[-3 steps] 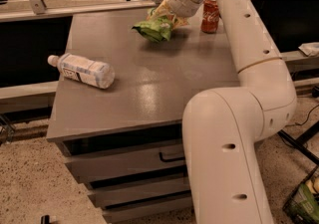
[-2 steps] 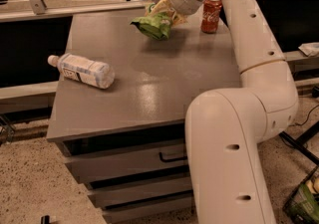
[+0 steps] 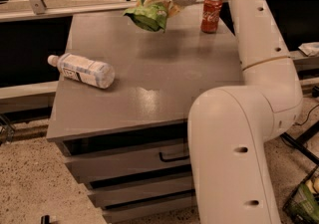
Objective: Move green rice chip bag near blue plastic bottle
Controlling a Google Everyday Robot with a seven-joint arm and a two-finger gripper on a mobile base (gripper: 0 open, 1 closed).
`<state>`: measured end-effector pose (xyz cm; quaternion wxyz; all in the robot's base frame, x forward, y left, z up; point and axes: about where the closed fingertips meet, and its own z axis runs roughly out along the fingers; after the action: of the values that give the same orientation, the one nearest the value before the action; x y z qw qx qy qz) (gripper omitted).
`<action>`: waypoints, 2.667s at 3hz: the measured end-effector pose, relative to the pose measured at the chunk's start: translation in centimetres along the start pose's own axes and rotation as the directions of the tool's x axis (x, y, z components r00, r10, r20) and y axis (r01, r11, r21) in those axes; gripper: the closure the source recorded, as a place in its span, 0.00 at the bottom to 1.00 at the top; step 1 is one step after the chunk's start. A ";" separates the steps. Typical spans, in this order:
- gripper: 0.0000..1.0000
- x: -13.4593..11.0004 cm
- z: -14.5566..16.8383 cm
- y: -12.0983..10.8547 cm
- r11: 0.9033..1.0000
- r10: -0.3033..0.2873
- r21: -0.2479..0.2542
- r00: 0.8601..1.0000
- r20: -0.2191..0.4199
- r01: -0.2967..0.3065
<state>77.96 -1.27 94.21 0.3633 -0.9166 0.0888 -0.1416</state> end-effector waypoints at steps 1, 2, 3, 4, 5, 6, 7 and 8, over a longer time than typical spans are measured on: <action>1.00 -1.4 -0.3 -1.1 0.998 -0.063 0.011 0.997 0.036 0.063; 1.00 -3.0 -0.2 -1.3 0.994 -0.111 0.027 0.990 0.087 0.109; 1.00 -5.2 0.5 -1.5 0.982 -0.185 0.058 0.971 0.148 0.178; 1.00 -6.7 0.8 -1.7 0.971 -0.237 0.073 0.957 0.170 0.227; 1.00 -8.4 0.9 -1.4 0.958 -0.287 0.071 0.939 0.190 0.279; 1.00 -11.1 2.5 -0.4 0.930 -0.367 0.067 0.900 0.235 0.362; 1.00 -11.1 2.5 -0.4 0.930 -0.367 0.067 0.900 0.235 0.362; 1.00 -11.3 2.9 -0.5 0.922 -0.387 0.073 0.890 0.241 0.381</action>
Offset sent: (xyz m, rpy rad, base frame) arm -0.0695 0.0162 -0.0016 -0.0242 0.0000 0.2400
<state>68.24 3.92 90.34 0.3472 -0.9221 -0.1423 -0.0947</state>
